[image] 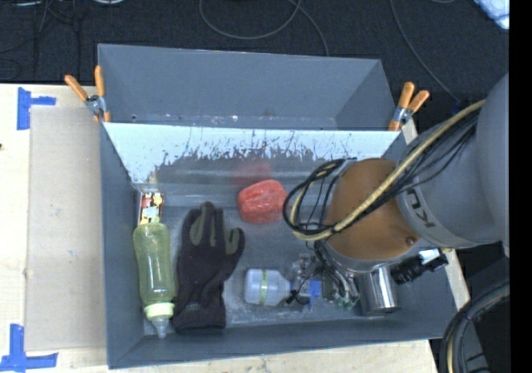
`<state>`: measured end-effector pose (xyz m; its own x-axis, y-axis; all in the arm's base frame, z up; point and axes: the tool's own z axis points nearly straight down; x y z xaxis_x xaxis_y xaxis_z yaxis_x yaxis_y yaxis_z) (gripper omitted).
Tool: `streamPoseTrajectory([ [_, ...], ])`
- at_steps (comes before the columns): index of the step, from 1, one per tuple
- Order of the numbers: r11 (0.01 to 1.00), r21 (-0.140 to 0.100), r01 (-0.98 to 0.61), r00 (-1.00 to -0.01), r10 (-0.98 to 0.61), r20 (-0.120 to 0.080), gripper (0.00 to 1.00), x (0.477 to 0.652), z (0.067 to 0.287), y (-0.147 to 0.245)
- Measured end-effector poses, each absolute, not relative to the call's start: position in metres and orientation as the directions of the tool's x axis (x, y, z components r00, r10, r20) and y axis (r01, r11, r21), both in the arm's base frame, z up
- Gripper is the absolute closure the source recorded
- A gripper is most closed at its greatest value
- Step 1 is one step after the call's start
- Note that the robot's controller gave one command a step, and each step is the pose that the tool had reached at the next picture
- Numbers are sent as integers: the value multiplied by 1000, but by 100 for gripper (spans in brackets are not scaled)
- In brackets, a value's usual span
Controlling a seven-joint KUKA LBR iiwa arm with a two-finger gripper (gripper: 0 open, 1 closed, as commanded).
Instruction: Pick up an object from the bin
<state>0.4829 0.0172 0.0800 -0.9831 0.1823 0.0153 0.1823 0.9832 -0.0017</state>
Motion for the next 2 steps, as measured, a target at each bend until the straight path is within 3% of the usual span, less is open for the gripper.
streamPoseTrajectory([
  [2,983,0,182,-983,182,6,100,486,116,17],
])
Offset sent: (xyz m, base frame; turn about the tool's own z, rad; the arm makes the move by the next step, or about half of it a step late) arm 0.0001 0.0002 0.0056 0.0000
